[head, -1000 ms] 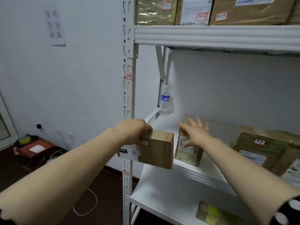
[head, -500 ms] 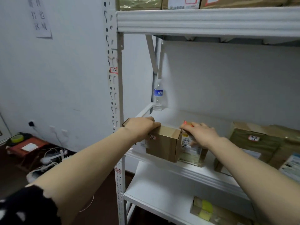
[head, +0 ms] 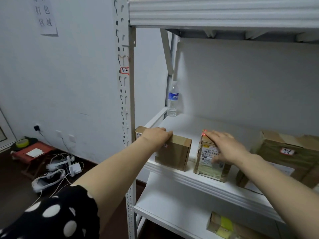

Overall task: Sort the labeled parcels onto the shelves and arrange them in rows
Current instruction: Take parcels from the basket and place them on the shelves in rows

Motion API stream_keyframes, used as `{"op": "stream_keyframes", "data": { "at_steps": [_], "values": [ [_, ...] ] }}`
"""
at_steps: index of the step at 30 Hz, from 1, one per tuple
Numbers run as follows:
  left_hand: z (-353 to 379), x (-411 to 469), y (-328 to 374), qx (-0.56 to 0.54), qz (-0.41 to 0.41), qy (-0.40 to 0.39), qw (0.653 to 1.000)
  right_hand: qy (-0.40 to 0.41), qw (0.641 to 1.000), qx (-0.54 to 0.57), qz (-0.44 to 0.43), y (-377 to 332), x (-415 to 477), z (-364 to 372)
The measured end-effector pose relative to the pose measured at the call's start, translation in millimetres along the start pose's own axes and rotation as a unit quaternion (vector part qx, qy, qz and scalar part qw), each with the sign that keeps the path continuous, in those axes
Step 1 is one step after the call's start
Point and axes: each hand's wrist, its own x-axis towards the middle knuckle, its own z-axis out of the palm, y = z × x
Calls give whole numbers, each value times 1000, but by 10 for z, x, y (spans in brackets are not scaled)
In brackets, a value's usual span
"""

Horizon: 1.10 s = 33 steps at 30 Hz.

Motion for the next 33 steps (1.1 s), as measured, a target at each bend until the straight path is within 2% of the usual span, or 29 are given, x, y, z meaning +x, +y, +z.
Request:
{"op": "stream_keyframes", "data": {
  "at_steps": [3, 24, 33],
  "values": [
    [33, 43, -22, -1, -6, 5, 1000, 21, 1000, 1, 9, -22, -6, 48],
    [128, 142, -205, -39, 31, 23, 999, 34, 998, 35, 47, -172, 14, 49],
    [46, -16, -118, -30, 7, 46, 998, 52, 995, 60, 55, -185, -59, 40]
  ]
}}
